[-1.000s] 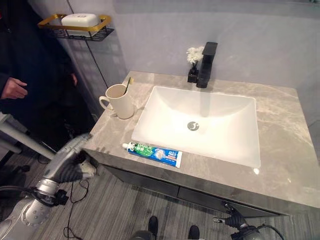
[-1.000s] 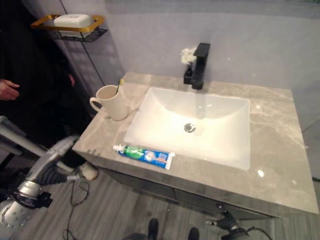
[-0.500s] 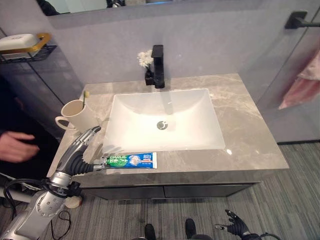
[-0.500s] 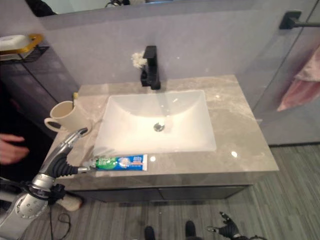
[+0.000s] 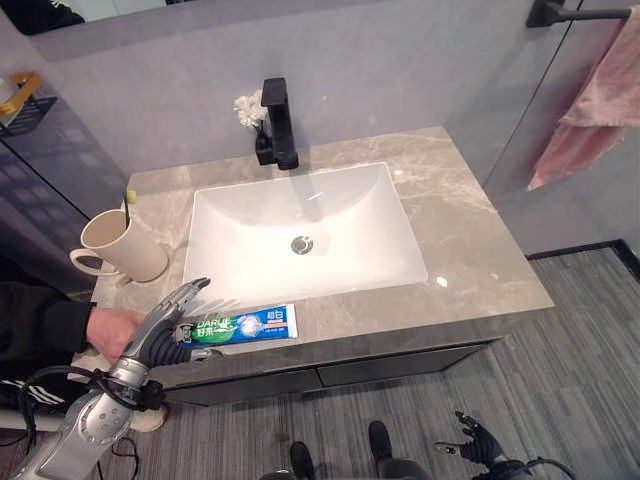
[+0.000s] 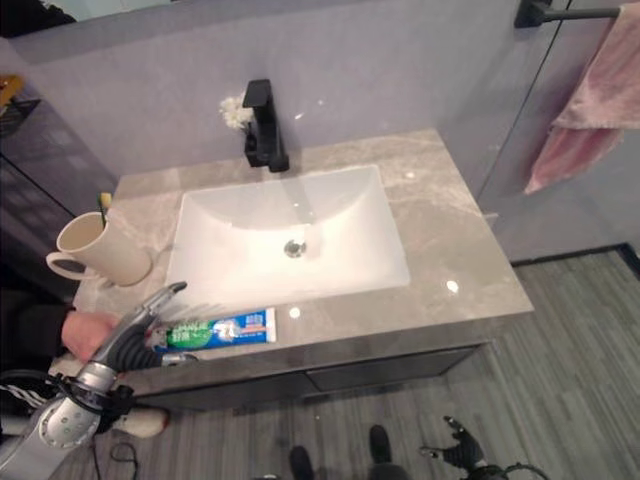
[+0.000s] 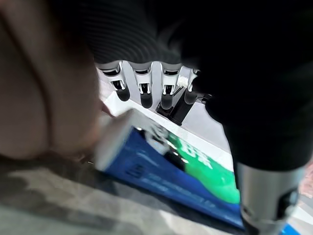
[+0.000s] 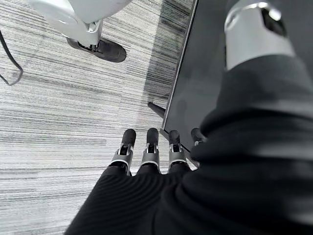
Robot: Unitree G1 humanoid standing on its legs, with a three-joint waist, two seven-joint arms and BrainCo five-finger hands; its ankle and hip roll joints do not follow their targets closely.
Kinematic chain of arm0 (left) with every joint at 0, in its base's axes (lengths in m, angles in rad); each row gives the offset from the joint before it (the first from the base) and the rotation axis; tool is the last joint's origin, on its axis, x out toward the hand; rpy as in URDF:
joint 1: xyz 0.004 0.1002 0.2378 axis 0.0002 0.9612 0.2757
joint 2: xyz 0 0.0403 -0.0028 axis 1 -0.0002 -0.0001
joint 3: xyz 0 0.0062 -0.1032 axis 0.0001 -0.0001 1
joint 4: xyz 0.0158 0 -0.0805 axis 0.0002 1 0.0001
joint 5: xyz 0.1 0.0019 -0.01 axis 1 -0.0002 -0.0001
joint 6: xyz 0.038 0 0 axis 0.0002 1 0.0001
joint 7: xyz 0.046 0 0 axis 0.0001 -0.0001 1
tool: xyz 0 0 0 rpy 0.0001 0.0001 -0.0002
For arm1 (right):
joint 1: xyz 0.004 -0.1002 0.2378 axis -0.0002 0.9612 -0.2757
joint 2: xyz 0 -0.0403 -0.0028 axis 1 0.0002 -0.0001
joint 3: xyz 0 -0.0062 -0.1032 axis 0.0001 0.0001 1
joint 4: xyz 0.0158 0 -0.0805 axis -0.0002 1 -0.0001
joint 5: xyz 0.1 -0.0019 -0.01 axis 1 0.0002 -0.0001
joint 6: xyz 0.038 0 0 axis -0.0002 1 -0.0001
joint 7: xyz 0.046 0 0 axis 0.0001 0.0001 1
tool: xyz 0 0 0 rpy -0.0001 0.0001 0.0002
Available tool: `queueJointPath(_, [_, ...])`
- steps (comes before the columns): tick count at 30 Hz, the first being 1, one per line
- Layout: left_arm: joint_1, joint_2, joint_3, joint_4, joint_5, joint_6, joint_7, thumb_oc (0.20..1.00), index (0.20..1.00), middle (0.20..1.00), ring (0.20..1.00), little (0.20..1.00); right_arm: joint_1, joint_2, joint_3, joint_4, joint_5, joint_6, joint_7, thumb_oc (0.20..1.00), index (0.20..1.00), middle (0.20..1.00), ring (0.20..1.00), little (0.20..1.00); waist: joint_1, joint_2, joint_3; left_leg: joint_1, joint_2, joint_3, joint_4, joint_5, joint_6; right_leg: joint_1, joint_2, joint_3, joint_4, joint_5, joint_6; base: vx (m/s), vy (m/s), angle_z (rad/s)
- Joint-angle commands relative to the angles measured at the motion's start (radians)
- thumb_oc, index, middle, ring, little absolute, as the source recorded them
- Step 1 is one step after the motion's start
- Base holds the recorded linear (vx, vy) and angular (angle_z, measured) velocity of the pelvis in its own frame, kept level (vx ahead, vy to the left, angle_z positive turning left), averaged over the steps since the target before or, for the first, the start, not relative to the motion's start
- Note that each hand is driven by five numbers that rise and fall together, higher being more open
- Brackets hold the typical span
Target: Put brush and paste in cup on sink, flatten towel.
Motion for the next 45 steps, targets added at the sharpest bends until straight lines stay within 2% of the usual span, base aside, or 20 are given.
queueJointPath(1, [-0.037,0.04,0.004,0.012,-0.013,-0.01,-0.002,1.0,1.0,1.0,1.0,1.0,-0.03,0.0,0.033,-0.033,-0.02,-0.025,0.003,1.0,1.0,1.0,1.0,1.0,-0.004,-0.064,-0.016,0.001,0.012,-0.083,0.013,-0.028,-0.038,-0.001,-0.141,-0.012,0.008,0.055,0.15,0.0,0.0,0.0])
queueJointPath(10, [-0.04,0.03,-0.013,0.017,-0.012,-0.002,-0.005,1.0,1.0,1.0,1.0,1.0,-0.03,-0.006,0.039,-0.062,-0.033,-0.026,-0.005,1.0,1.0,1.0,1.0,1.0,-0.003,-0.069,-0.018,0.002,0.02,-0.079,0.011,-0.028,-0.043,-0.007,-0.139,-0.014,0.008,0.054,0.15,0.0,0.0,0.0])
queueJointPath(11, [-0.041,0.028,-0.017,0.02,-0.014,-0.002,-0.01,0.485,0.485,0.485,0.485,0.485,-0.031,-0.006,0.039,-0.059,-0.034,-0.027,-0.005,1.0,1.0,1.0,1.0,1.0,-0.004,-0.068,-0.019,0.003,0.02,-0.079,0.011,-0.028,-0.043,-0.005,-0.139,-0.016,0.008,0.052,0.15,0.0,0.0,0.0])
queueJointPath(12, [-0.041,0.028,-0.018,0.02,-0.014,-0.003,-0.01,0.209,0.209,0.209,0.209,0.209,-0.031,-0.006,0.039,-0.058,-0.034,-0.027,-0.005,1.0,1.0,1.0,1.0,1.0,-0.004,-0.068,-0.019,0.003,0.02,-0.079,0.011,-0.028,-0.043,-0.005,-0.139,-0.016,0.008,0.052,0.15,0.0,0.0,0.0])
queueJointPath(13, [-0.045,0.025,-0.029,0.025,-0.014,-0.001,-0.017,0.2,0.2,0.2,0.2,0.2,-0.03,-0.006,0.041,-0.06,-0.033,-0.026,-0.005,1.0,1.0,1.0,1.0,1.0,-0.006,-0.067,-0.019,0.006,0.022,-0.079,0.011,-0.029,-0.043,-0.003,-0.139,-0.016,0.008,0.05,0.149,0.0,0.0,0.0])
queueJointPath(28, [-0.07,0.01,-0.069,0.038,-0.014,0.005,-0.029,0.2,0.2,0.2,0.2,0.2,-0.017,-0.005,0.036,-0.048,-0.038,-0.025,-0.015,1.0,1.0,1.0,1.0,1.0,-0.013,-0.065,-0.024,0.009,0.023,-0.08,0.011,-0.031,-0.044,0.0,-0.139,-0.019,0.008,0.05,0.149,0.0,0.0,0.0])
queueJointPath(39, [-0.094,0.0,-0.082,0.034,-0.002,0.011,-0.021,0.216,0.216,0.216,0.216,0.216,-0.017,0.011,0.036,-0.029,-0.035,-0.024,-0.03,1.0,1.0,1.0,1.0,1.0,-0.012,-0.066,-0.044,0.004,0.028,-0.11,0.011,-0.026,-0.051,0.022,-0.142,-0.054,0.008,0.039,0.139,0.0,-0.009,0.06])
queueJointPath(40, [-0.097,-0.001,-0.08,0.031,-0.003,0.012,-0.017,0.42,0.42,0.42,0.42,0.42,-0.018,0.011,0.036,-0.023,-0.034,-0.023,-0.032,1.0,1.0,1.0,1.0,1.0,-0.011,-0.066,-0.045,0.003,0.029,-0.114,0.011,-0.025,-0.052,0.025,-0.142,-0.058,0.008,0.037,0.138,-0.01,-0.022,0.07])
queueJointPath(41, [-0.097,-0.001,-0.077,0.026,-0.003,0.013,-0.015,0.865,0.865,0.865,0.865,0.865,-0.019,0.011,0.037,-0.024,-0.033,-0.023,-0.031,1.0,1.0,1.0,1.0,1.0,-0.01,-0.066,-0.047,0.002,0.03,-0.117,0.011,-0.024,-0.053,0.028,-0.142,-0.062,0.008,0.036,0.137,-0.01,-0.026,0.09])
queueJointPath(42, [-0.098,0.001,-0.073,0.016,-0.004,0.015,-0.014,1.0,1.0,1.0,1.0,1.0,-0.019,0.011,0.039,-0.027,-0.034,-0.023,-0.032,1.0,1.0,1.0,1.0,1.0,-0.008,-0.065,-0.049,0.0,0.031,-0.121,0.011,-0.024,-0.054,0.03,-0.142,-0.066,0.008,0.034,0.135,-0.01,-0.019,0.12])
queueJointPath(45, [-0.101,0.006,-0.061,-0.011,-0.001,0.019,-0.009,1.0,1.0,1.0,1.0,1.0,-0.02,0.014,0.044,-0.027,-0.036,-0.019,-0.03,1.0,1.0,1.0,1.0,1.0,-0.007,-0.065,-0.053,-0.002,0.033,-0.129,0.011,-0.022,-0.056,0.035,-0.142,-0.076,0.008,0.029,0.133,0.0,-0.016,0.15])
